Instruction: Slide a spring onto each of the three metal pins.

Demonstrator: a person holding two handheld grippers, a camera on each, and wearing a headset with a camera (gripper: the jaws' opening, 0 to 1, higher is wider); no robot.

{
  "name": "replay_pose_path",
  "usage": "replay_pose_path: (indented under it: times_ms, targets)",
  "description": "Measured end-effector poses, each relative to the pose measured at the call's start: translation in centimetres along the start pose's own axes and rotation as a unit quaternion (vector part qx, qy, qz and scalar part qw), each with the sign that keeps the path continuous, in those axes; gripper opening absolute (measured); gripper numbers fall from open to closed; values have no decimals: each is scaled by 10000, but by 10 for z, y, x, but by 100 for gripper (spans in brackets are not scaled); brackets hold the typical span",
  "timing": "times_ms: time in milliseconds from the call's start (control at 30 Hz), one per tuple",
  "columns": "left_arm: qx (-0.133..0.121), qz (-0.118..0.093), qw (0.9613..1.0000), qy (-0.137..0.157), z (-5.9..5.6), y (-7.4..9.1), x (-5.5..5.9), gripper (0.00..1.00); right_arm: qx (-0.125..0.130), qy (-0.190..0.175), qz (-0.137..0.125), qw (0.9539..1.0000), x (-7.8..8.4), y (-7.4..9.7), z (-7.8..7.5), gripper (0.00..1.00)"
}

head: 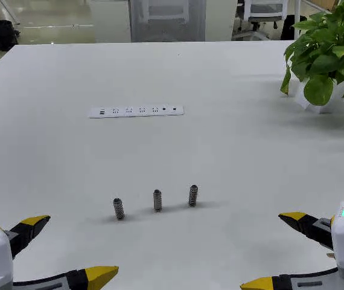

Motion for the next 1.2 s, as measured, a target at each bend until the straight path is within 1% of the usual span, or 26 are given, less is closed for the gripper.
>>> replay_pose_path:
  times_ms: [67, 133, 367, 567, 700, 867, 1067, 1200]
  targets:
    - [-8, 33, 10000, -15, 2, 1, 2, 100, -15, 37, 10, 10000, -2, -2, -1, 97]
    - [-17, 19, 10000, -3, 4, 1, 2, 100, -13, 59, -9, 10000, -5, -2, -2, 97]
    - [-15, 1, 10000, -8, 3, 2, 1, 100, -4, 112, -47, 9999, -7, -2, -2, 97]
    - [-19, 0, 10000, 7, 1, 3, 2, 100, 40, 88, -50, 9999, -2, 3, -1, 97]
    - [7, 25, 10000, 16, -2, 3, 4, 100, 63, 55, -4, 10000, 2, 6, -1, 97]
    - [30, 67, 10000, 4, -2, 3, 5, 100, 118, 22, -7, 9999, 3, 9, -2, 98]
    - [26, 47, 10000, 19, -2, 2, 4, 100, 151, 32, -37, 9999, 2, 10, -4, 99]
    - [59, 70, 10000, 8, -2, 1, 4, 100, 174, 63, -27, 9998, 3, 11, -6, 99]
Point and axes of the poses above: the centre of the closed fingertips' face, and the gripper's own axes: y roughly backward along the fingers, z roughly to its left, x roughly out of its underside, the point moved 9 cm from there along y, roughly backward along the fingers, and after that the axes turned 5 degrees about x, right-handed, at the moved point
